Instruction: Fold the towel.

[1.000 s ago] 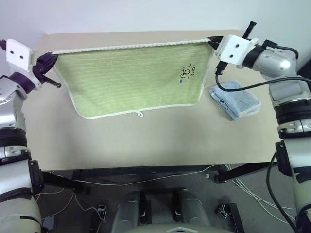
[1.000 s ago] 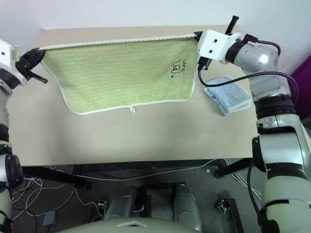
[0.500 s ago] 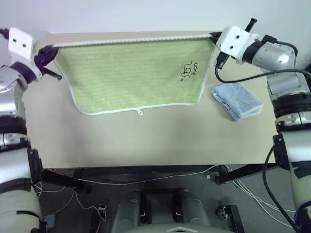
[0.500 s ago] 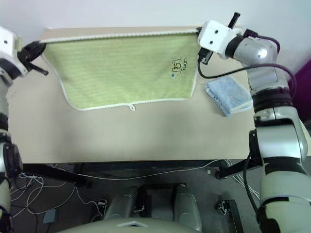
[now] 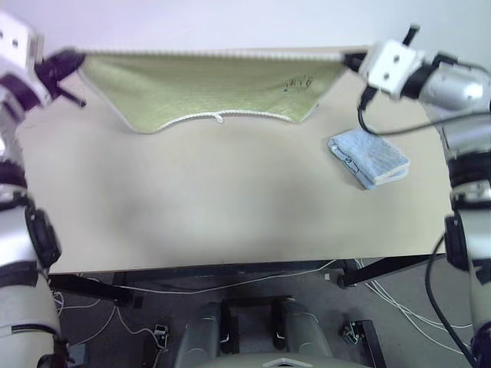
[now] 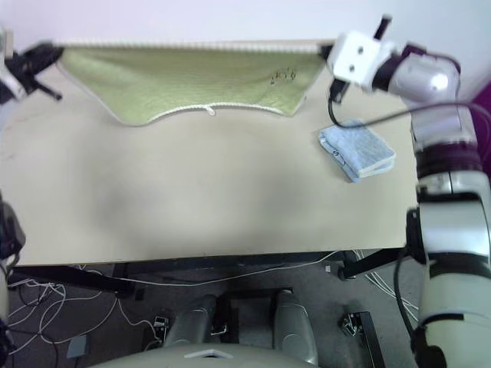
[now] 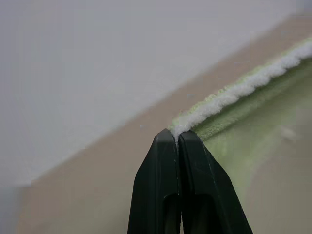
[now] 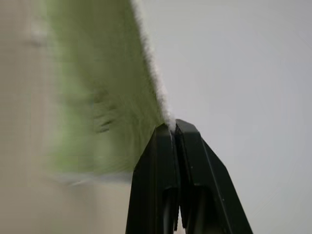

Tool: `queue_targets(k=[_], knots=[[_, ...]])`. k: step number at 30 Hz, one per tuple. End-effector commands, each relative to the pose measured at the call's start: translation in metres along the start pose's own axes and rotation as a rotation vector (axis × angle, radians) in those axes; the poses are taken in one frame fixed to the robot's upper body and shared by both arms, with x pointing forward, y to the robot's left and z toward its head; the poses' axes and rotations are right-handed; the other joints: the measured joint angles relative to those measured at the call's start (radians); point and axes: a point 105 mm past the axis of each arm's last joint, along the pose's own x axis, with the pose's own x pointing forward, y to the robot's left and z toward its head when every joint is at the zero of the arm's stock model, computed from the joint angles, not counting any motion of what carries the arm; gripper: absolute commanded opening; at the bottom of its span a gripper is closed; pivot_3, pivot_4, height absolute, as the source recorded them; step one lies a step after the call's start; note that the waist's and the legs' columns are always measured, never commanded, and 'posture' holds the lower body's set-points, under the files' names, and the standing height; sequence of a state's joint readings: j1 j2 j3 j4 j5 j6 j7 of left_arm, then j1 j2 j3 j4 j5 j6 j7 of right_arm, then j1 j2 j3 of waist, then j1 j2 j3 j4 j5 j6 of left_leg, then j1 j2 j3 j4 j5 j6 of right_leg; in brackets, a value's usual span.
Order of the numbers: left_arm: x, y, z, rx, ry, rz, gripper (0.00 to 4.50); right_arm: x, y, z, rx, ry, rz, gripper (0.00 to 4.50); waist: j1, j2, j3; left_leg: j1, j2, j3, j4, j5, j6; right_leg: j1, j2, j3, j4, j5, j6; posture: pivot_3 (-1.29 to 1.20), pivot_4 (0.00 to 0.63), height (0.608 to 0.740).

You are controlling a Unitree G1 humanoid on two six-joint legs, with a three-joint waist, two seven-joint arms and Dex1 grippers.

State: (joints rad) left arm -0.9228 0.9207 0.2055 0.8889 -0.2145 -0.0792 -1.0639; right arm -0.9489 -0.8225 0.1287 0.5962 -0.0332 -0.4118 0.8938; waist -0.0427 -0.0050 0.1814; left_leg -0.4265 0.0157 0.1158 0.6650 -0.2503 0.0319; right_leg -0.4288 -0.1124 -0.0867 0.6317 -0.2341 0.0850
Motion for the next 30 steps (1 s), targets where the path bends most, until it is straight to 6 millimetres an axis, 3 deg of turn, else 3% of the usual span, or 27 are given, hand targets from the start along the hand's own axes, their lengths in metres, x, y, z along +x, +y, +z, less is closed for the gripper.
queue_targets(k=[1, 6, 11, 15, 19, 25, 30], knots=[[-0.038, -0.035, -0.023, -0.044, 0.076, -0.19, 0.0, -0.031, 0.024, 0.001, 0.103, 0.008, 0.111, 0.05, -0.002, 0.001, 0.0, 0.0, 0.0, -0.001, 0.001, 0.0, 0.0, 0.0, 0.0, 0.0, 0.0, 0.0, 0.0, 0.0, 0.15, 0.74], [-0.091, -0.092, -0.058, -0.162, 0.253, -0.354, 0.0, -0.063, 0.091, -0.005, 0.29, 0.083, 0.355, 0.05, 0.001, -0.001, 0.001, 0.0, 0.001, -0.004, 0.002, -0.001, 0.0, -0.001, -0.004, 0.001, 0.0, 0.0, -0.001, 0.0, 0.15, 0.74], [-0.124, -0.116, -0.065, -0.242, 0.36, -0.393, 0.0, -0.086, 0.118, -0.001, 0.395, 0.124, 0.495, 0.05, 0.016, 0.002, 0.0, 0.002, 0.0, -0.009, 0.002, -0.007, 0.002, 0.0, -0.007, -0.001, -0.003, -0.001, -0.007, 0.0, 0.15, 0.74], [-0.134, -0.12, -0.065, -0.263, 0.395, -0.395, 0.0, -0.088, 0.12, -0.001, 0.411, 0.137, 0.517, 0.05, 0.027, 0.002, 0.0, 0.002, 0.0, -0.009, 0.001, -0.007, 0.002, -0.003, -0.007, -0.001, -0.003, -0.002, -0.01, 0.0, 0.15, 0.74], [-0.116, -0.105, -0.07, -0.236, 0.382, -0.299, 0.0, -0.066, 0.107, -0.009, 0.365, 0.137, 0.423, 0.05, 0.031, 0.001, 0.0, 0.001, 0.0, -0.009, 0.001, -0.007, 0.002, -0.004, -0.007, -0.001, -0.003, -0.002, -0.011, 0.0, 0.15, 0.74], [-0.055, -0.064, -0.082, -0.163, 0.311, -0.045, 0.0, -0.01, 0.069, -0.029, 0.246, 0.16, 0.223, 0.05, 0.028, 0.002, 0.0, -0.001, -0.001, -0.007, 0.001, -0.004, 0.003, -0.002, -0.006, -0.001, -0.001, 0.002, -0.008, 0.0, 0.15, 0.74], [-0.025, -0.055, -0.094, -0.128, 0.317, 0.006, 0.0, 0.021, 0.057, -0.042, 0.188, 0.205, 0.148, 0.05, 0.025, 0.001, 0.0, -0.003, -0.001, -0.003, 0.001, 0.0, -0.001, -0.003, -0.001, -0.002, -0.001, 0.002, -0.007, 0.0, 0.15, 0.74]])
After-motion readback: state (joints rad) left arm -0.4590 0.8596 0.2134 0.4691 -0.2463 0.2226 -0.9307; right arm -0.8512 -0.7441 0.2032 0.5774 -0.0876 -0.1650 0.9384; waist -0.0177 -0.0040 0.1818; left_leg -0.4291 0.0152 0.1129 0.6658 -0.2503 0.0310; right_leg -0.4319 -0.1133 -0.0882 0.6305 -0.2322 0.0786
